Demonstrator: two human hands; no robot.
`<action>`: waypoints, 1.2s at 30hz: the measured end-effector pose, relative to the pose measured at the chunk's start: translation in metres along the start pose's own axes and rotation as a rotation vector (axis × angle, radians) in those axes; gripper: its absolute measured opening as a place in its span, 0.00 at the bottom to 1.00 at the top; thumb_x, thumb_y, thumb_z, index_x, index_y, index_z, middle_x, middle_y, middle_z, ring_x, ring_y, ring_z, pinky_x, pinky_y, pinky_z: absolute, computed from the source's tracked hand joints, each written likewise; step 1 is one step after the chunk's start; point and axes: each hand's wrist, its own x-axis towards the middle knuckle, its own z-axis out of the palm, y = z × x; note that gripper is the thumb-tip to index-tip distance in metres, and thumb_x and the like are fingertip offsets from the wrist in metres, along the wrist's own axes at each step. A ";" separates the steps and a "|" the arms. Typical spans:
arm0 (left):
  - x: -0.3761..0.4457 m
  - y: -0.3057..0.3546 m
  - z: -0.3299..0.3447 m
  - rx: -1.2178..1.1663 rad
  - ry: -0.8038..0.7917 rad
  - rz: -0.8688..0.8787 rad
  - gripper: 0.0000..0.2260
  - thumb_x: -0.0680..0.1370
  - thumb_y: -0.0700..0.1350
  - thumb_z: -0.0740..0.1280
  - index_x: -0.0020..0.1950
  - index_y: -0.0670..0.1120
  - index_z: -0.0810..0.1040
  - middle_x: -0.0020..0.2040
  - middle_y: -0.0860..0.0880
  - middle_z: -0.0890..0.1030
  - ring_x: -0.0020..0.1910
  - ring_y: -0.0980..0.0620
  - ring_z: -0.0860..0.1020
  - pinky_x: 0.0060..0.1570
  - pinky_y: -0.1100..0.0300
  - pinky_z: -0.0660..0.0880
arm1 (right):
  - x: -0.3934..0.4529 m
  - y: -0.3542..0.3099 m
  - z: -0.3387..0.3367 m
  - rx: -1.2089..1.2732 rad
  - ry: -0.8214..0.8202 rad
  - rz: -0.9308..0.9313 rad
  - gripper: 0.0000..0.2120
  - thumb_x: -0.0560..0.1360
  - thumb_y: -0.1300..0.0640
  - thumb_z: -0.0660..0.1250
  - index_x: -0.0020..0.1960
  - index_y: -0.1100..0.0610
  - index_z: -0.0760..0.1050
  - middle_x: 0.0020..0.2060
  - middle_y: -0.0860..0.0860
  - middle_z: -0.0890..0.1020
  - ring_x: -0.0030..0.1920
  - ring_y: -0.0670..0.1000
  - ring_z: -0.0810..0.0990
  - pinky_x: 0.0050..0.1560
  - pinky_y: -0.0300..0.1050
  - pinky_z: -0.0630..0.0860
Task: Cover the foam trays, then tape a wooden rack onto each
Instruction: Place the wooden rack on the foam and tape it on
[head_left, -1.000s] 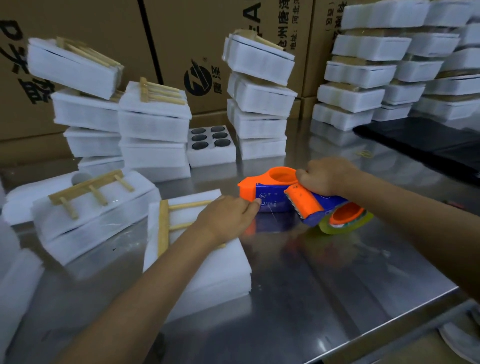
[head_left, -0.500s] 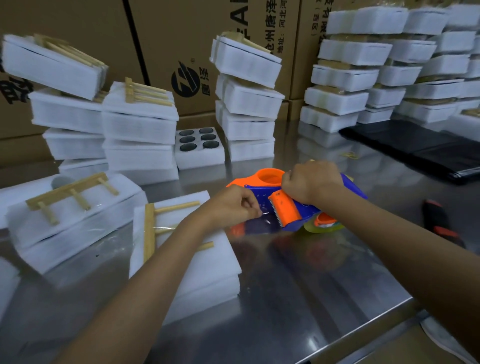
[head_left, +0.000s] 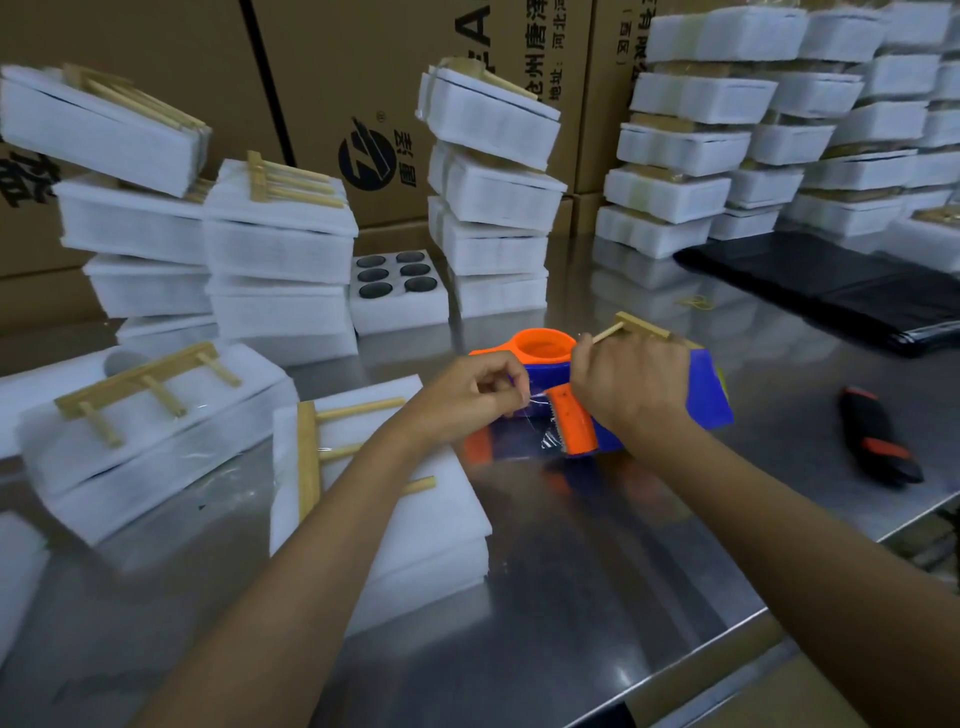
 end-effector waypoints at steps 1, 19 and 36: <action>0.000 0.000 0.000 0.014 -0.006 -0.005 0.05 0.78 0.33 0.66 0.47 0.40 0.79 0.37 0.50 0.79 0.36 0.60 0.76 0.40 0.72 0.71 | -0.008 0.004 0.001 0.026 0.014 0.037 0.22 0.81 0.49 0.51 0.29 0.54 0.65 0.29 0.53 0.78 0.29 0.54 0.69 0.38 0.46 0.63; 0.002 -0.012 0.013 0.842 0.008 -0.016 0.06 0.77 0.44 0.67 0.50 0.50 0.84 0.54 0.52 0.84 0.57 0.49 0.75 0.56 0.58 0.65 | -0.072 -0.006 -0.034 0.467 0.153 -0.156 0.08 0.76 0.61 0.62 0.54 0.59 0.73 0.48 0.55 0.76 0.47 0.55 0.72 0.47 0.51 0.71; -0.019 0.007 -0.007 0.702 0.092 -0.041 0.17 0.79 0.42 0.62 0.66 0.50 0.79 0.59 0.46 0.83 0.62 0.45 0.77 0.63 0.55 0.66 | -0.098 -0.078 -0.005 1.457 -0.479 0.308 0.13 0.75 0.47 0.60 0.58 0.38 0.73 0.55 0.45 0.82 0.57 0.50 0.80 0.62 0.56 0.76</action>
